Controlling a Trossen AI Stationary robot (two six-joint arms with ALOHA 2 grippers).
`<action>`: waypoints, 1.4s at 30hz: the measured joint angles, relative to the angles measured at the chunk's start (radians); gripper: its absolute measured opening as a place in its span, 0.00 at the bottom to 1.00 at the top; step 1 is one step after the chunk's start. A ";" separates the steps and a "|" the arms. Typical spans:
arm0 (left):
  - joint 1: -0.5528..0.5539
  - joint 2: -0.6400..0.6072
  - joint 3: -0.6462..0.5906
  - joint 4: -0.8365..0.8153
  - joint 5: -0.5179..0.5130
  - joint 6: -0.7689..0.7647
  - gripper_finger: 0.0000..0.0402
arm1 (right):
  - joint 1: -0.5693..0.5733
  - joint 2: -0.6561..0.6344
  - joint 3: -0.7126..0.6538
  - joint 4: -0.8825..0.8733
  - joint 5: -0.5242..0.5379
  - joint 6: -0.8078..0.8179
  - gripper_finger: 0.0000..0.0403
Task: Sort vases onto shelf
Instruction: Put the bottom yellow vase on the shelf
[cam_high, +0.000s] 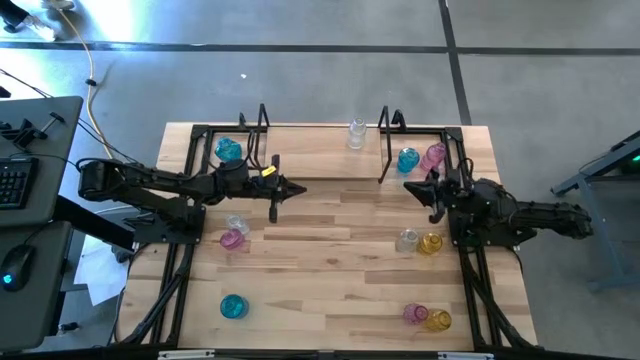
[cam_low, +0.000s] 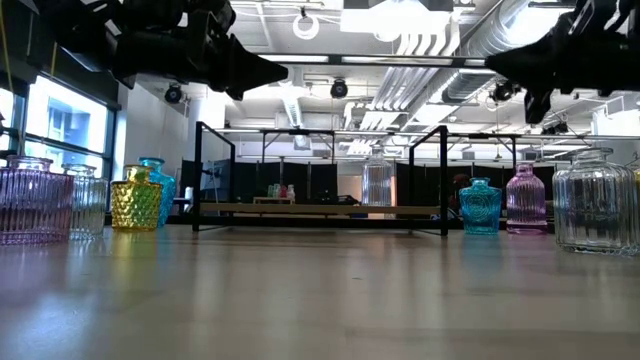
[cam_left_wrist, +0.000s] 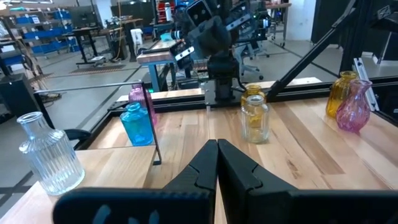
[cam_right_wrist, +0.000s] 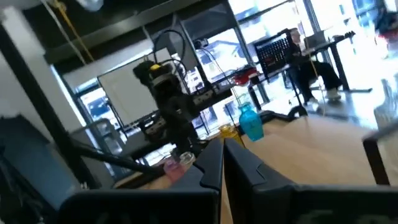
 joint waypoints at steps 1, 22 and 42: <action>0.000 0.000 0.000 -0.001 0.000 -0.004 0.00 | 0.019 0.013 0.014 -0.006 0.010 -0.022 0.00; -0.034 0.000 0.000 -0.001 -0.004 0.017 0.00 | 0.401 0.646 0.647 -0.844 0.266 0.327 0.00; -0.034 0.000 0.000 -0.007 -0.004 0.001 0.00 | 0.818 1.206 1.173 -1.494 0.049 1.046 0.41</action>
